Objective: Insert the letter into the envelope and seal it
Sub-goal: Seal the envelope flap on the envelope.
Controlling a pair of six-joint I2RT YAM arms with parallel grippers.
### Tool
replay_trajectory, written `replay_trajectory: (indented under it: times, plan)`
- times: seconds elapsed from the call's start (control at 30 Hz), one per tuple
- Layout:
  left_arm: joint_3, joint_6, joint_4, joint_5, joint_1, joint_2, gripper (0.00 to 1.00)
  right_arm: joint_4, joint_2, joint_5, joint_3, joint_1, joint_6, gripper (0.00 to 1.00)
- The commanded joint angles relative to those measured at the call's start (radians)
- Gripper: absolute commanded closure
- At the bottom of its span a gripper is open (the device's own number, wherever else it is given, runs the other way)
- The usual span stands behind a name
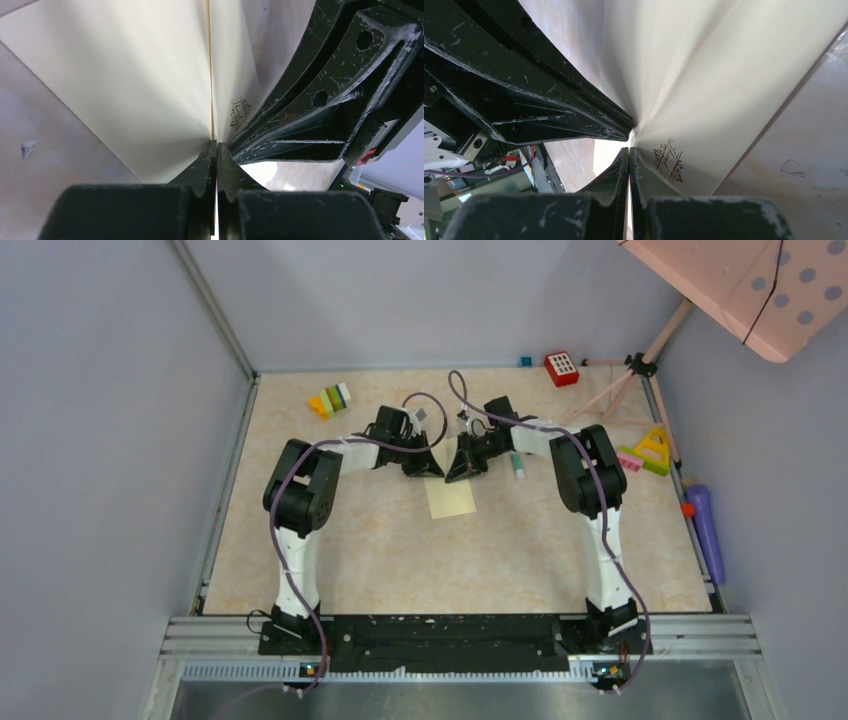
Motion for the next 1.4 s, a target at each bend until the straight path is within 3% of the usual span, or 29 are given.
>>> replay_trajectory:
  times: [0.0, 0.37, 0.57, 0.87, 1.1, 1.37]
  plan:
    - [-0.037, 0.019, -0.052, -0.095, 0.007, 0.042, 1.0, -0.054, -0.004, 0.047, -0.024, -0.001, -0.057, 1.0]
    - [-0.039, 0.019, -0.056, -0.11, 0.007, 0.036, 1.0, -0.094, -0.079, 0.047, -0.151, -0.037, -0.134, 1.0]
    - [-0.04, 0.019, -0.045, -0.091, 0.008, 0.041, 1.0, -0.118, -0.096, -0.048, -0.103, -0.038, -0.152, 1.0]
    - [-0.028, 0.021, -0.036, -0.056, 0.007, 0.035, 1.0, 0.113, -0.135, -0.127, -0.072, -0.07, 0.041, 1.0]
    - [-0.011, 0.008, -0.015, 0.011, 0.008, -0.003, 1.0, 0.05, -0.07, 0.091, -0.051, -0.068, -0.003, 1.0]
    - [0.033, -0.021, 0.016, 0.126, 0.008, -0.03, 0.96, -0.008, -0.038, 0.205, -0.042, -0.045, -0.06, 1.0]
